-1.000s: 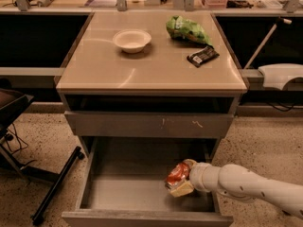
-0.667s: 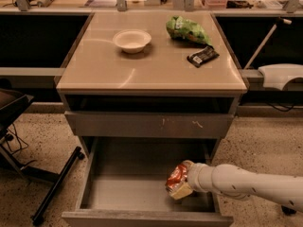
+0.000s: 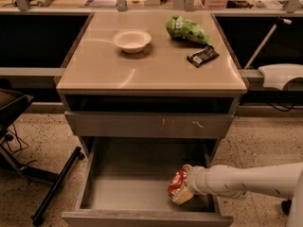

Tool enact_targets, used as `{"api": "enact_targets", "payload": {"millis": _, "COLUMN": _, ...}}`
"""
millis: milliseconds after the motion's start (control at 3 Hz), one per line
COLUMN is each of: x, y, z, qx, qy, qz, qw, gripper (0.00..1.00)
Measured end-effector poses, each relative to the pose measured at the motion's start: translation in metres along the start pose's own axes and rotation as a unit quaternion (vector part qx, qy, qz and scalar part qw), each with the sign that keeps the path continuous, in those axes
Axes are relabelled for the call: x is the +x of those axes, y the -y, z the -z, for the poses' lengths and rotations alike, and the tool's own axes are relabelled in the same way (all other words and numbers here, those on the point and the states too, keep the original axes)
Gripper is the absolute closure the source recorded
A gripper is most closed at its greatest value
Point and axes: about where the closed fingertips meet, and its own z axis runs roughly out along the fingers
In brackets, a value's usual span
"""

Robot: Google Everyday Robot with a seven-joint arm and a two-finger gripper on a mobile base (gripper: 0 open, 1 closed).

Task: Place coke can into middle drawer

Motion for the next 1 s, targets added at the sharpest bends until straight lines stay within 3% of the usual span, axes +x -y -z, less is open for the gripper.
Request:
{"api": "enact_targets", "payload": {"millis": 333, "x": 0.0122, "y": -0.0036, "z": -0.0045, "qx": -0.009, "qy": -0.016, "qz": 0.0, "qw": 0.9998, "gripper": 1.0}}
{"api": "enact_targets", "payload": {"millis": 1000, "x": 0.0125, "y": -0.0035, "z": -0.0046, "qx": -0.009, "qy": -0.016, "qz": 0.0, "qw": 0.9998, "gripper": 0.58}}
